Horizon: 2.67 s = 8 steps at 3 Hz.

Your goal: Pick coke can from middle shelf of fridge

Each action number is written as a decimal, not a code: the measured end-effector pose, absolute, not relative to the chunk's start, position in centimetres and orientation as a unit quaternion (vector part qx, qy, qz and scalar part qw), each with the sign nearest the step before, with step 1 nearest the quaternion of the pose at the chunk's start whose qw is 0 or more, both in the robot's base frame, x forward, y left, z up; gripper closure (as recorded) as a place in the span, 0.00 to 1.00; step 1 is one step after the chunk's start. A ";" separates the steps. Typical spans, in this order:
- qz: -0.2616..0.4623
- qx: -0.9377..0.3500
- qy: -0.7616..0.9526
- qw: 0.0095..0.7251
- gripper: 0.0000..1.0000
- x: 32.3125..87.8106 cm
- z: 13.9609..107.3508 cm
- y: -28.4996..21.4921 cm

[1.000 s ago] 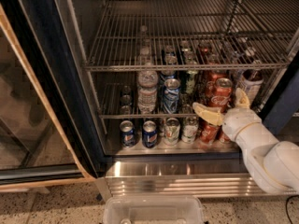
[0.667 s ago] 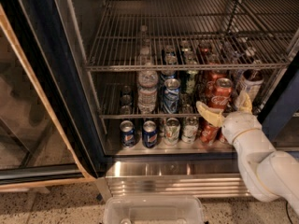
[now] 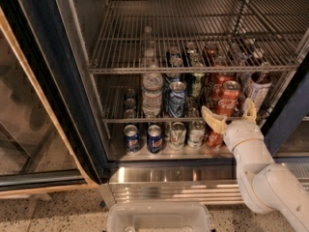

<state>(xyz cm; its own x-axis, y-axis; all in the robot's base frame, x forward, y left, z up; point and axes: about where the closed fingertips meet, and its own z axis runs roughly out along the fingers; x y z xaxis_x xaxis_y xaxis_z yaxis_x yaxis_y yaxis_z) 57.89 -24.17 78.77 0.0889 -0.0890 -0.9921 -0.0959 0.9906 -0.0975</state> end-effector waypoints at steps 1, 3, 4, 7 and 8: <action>-0.001 -0.063 0.679 0.732 0.23 58.2 78.2 -24.1; 0.005 -0.058 0.688 0.724 0.25 58.7 77.5 -24.3; 0.007 -0.051 0.690 0.722 0.30 59.0 77.2 -24.7; 0.006 -0.072 0.695 0.715 0.33 61.3 77.7 -25.0; 0.004 -0.073 0.697 0.713 0.33 61.7 77.7 -25.2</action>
Offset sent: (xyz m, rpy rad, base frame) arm 0.0117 -0.0028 -0.0195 0.0293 0.0589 -0.0082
